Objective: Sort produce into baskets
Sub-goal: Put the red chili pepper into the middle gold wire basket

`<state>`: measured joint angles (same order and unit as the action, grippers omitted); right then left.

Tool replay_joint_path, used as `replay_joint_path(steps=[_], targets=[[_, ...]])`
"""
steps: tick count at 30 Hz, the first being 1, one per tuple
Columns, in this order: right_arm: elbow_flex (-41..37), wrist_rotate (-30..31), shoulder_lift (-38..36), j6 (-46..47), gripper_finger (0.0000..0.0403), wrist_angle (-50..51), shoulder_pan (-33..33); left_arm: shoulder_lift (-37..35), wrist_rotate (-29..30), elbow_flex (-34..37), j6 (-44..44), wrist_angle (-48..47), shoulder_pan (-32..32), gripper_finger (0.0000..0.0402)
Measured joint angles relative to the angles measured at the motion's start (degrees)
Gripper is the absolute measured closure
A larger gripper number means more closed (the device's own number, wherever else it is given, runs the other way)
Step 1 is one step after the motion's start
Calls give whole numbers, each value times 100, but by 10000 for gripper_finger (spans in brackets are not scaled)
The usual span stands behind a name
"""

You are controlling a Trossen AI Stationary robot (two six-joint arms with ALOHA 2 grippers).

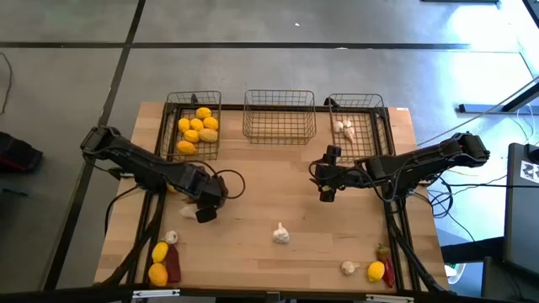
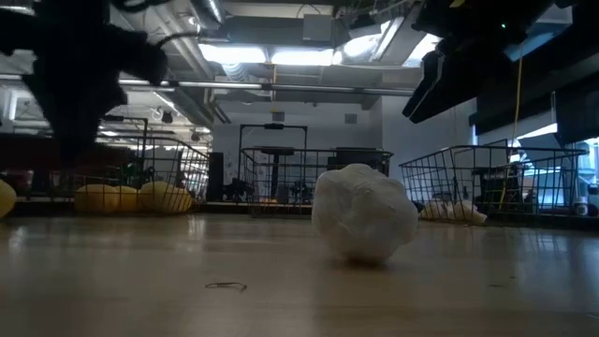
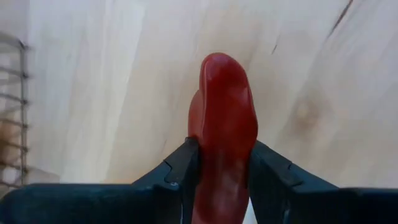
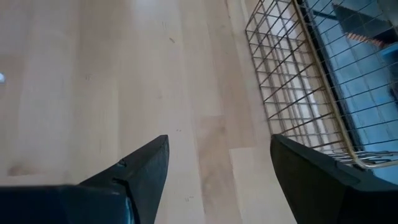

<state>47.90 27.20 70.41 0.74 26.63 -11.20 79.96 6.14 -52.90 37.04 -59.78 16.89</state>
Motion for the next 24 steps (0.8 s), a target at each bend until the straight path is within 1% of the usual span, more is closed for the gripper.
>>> replay_joint_path(steps=[5, 9, 11, 18, 24], targets=[[0, -87, 0, 37, 127, -48, -2, 0, 137, -239, -65, 195, 39, 291], [0, -87, 0, -54, 127, -137, 0, -2, 511, -370, -304, 465, 38, 294], [0, -100, 0, 40, 127, -198, 0, -4, 591, -377, -402, 741, 35, 293], [4, -426, 0, 342, 127, -588, -2, -4, 654, -377, -568, 1587, 35, 291], [4, -553, 0, 293, 127, -1021, 0, -4, 1211, -377, -908, 2455, 15, 291]])
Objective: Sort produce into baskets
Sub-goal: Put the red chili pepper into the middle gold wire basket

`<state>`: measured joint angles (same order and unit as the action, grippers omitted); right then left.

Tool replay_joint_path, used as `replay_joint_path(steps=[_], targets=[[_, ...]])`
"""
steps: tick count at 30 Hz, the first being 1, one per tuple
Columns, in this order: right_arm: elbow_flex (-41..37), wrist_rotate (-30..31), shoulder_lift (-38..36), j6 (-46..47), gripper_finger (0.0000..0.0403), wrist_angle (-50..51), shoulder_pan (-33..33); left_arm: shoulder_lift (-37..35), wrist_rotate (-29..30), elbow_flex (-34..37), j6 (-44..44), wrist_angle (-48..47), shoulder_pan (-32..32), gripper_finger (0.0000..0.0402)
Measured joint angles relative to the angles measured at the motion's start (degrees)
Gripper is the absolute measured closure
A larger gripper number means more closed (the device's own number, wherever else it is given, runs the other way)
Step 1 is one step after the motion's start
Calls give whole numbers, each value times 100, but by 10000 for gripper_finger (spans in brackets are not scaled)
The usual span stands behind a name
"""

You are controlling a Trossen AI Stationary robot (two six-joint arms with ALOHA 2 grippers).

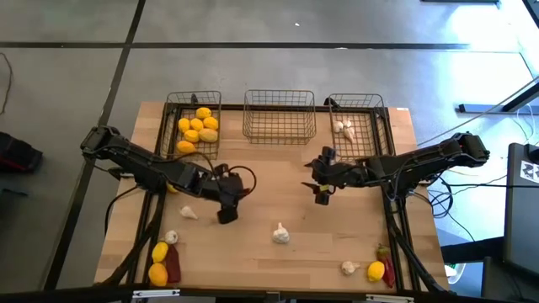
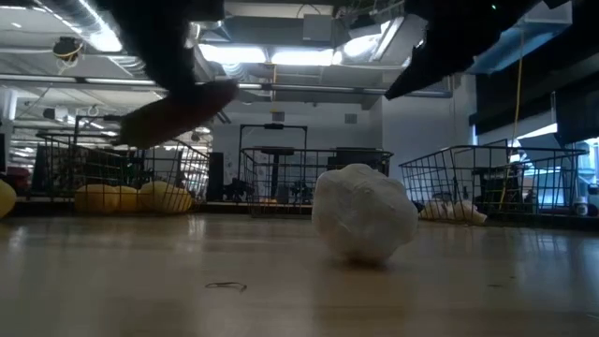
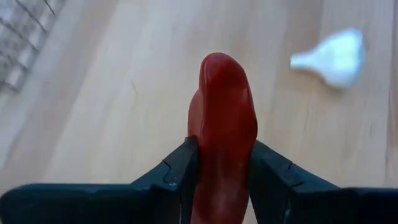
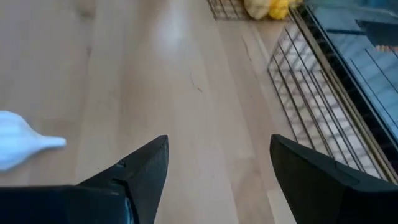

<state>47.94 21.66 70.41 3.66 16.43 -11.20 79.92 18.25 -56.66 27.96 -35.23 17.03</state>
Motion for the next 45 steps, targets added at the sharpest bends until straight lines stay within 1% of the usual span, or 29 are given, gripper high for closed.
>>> replay_joint_path(steps=[2, 5, 10, 14, 21, 27, 28, 32, 35, 41, 45], targets=[[0, -42, 0, -85, 121, -139, 0, 0, 171, 0, -131, 298, -30, 291], [0, -139, 0, -104, 100, -375, -2, 0, 378, 0, -366, 762, -78, 291], [0, -134, 0, -232, 66, -582, 0, 0, 447, 0, -794, 1482, -194, 291], [0, -142, 0, -328, 59, -634, 13, 4, 546, 0, -1204, 2169, -317, 290], [0, -219, 0, -460, 80, -953, 283, 76, 569, -4, -2073, 3599, -567, 290], [0, -971, 0, -547, 100, -1587, 500, 213, 571, -2, -2401, 4360, -742, 290], [0, -1025, 0, -549, 102, -1690, 501, 241, 564, -6, -2430, 4480, -773, 290], [2, -1294, 47, -547, 111, -2089, 490, 335, 566, -2, -2517, 4614, -877, 290], [2, -1495, 235, -531, 117, -2346, 485, 424, 567, -2, -2500, 4761, -946, 290], [-2, -1432, 779, -509, 129, -2961, 485, 584, 519, 2, -2526, 5030, -959, 290], [-17, -1507, 927, -503, 143, -3261, 487, 606, 539, 4, -2508, 5046, -959, 290]])
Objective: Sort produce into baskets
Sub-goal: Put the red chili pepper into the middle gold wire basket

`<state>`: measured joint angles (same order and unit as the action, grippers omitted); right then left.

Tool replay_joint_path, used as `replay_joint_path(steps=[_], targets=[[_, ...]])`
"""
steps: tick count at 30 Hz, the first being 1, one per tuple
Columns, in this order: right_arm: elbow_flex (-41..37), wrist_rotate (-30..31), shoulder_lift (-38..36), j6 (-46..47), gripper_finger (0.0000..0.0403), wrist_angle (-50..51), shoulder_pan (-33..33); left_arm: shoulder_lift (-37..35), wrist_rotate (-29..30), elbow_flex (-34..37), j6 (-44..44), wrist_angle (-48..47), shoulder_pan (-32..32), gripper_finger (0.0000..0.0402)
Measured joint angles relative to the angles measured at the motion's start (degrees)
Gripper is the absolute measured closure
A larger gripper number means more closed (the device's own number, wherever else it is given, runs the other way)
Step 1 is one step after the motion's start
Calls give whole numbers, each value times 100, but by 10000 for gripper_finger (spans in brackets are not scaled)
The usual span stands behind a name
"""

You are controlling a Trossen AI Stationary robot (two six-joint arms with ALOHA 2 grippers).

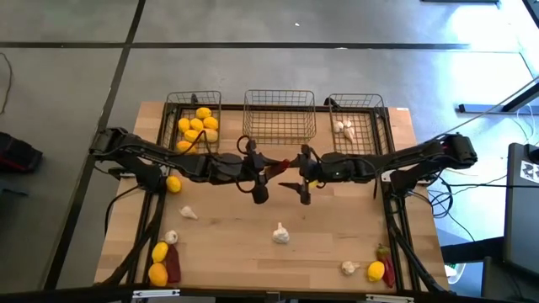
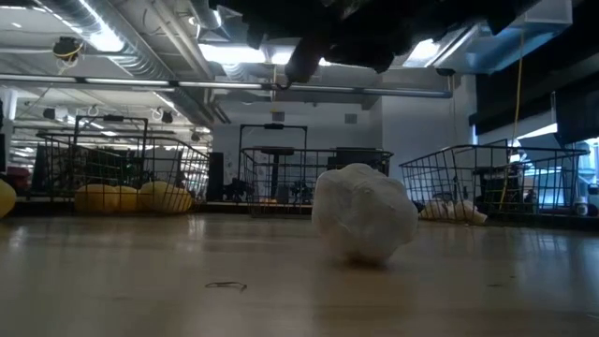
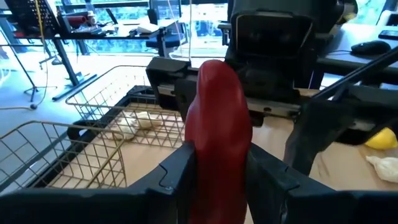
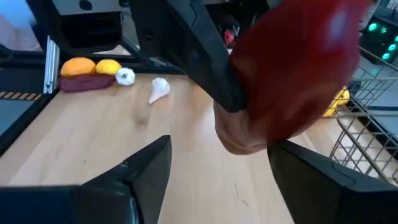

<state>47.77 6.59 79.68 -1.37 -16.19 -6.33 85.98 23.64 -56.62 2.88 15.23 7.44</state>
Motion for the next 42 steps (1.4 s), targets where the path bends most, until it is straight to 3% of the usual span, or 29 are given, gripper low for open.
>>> replay_joint_path(steps=[7, 13, 23, 28, 33, 42], targets=[[2, 385, -4, -89, 183, 12, 31, -9, -37, -2, 155, 34, 4, 290], [2, 410, -40, -192, 190, 59, 28, -9, -50, -2, 198, 50, 46, 290], [39, 752, -44, -154, 119, 117, 36, 0, -215, -7, 325, -2, 63, 290], [31, 1278, -314, -20, 98, 1067, 55, 0, -196, -7, 294, -59, 66, 290], [31, 572, -401, -47, 104, 538, 39, -4, -142, -7, 269, 105, 48, 290], [26, 109, 67, -180, 112, -230, 37, -2, -111, -7, 255, 170, 39, 290]])
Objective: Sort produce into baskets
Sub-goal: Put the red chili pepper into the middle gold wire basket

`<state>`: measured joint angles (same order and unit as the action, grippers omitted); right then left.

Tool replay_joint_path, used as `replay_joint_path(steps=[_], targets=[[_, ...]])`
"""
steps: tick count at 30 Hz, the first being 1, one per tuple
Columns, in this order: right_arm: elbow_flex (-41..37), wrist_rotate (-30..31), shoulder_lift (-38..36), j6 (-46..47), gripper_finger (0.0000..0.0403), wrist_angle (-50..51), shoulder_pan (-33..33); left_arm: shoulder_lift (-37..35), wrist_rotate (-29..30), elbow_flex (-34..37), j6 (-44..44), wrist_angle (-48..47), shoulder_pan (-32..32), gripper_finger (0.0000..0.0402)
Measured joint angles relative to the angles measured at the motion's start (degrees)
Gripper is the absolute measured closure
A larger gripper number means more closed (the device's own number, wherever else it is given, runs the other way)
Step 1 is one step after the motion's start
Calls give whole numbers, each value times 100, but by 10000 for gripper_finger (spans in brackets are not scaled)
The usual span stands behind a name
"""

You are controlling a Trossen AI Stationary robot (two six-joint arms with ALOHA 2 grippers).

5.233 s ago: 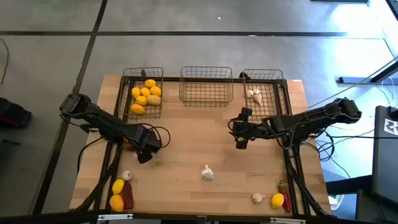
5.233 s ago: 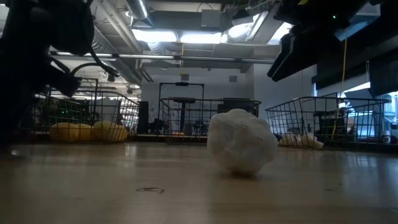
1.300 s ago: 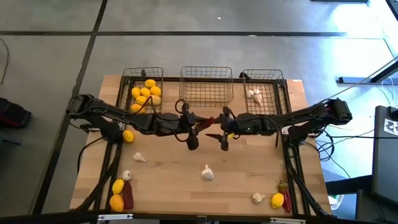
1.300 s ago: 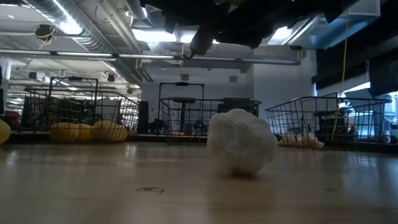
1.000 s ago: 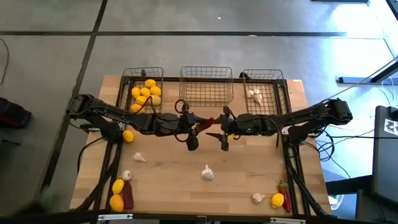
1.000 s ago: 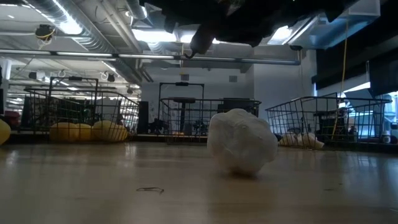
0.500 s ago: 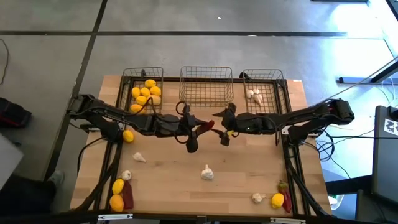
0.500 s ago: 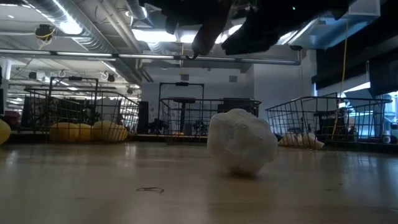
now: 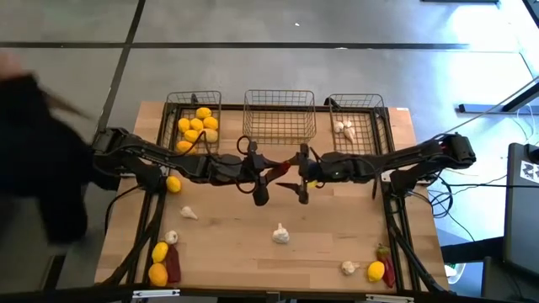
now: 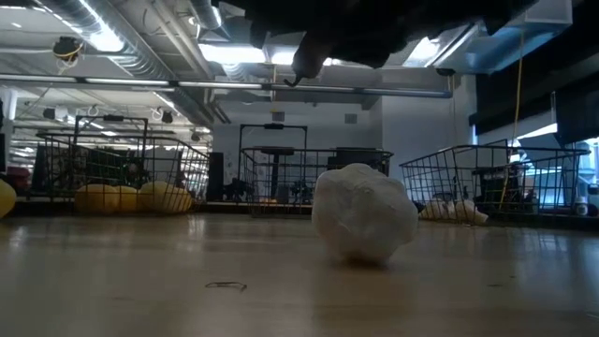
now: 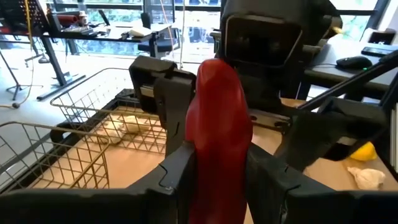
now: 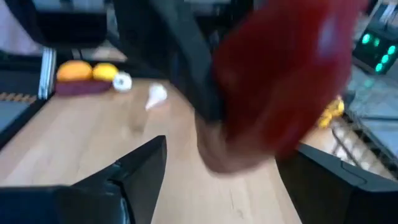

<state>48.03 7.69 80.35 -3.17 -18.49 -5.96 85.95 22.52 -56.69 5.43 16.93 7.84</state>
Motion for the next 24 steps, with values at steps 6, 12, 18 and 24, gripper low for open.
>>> replay_joint_path(steps=[6, 12, 18, 24], targets=[[-3, 76, 53, -187, 126, -422, 11, 0, 4, 0, -2, 53, -4, 290], [-4, 74, 55, -309, 226, -432, 11, 0, -5, 2, -1, 54, 0, 290], [-7, 74, 51, -484, 306, -432, 11, -7, -34, 7, -79, 47, 17, 284], [-7, 448, 31, -643, 286, -303, 10, -122, 50, 4, 51, -195, 0, 219]])
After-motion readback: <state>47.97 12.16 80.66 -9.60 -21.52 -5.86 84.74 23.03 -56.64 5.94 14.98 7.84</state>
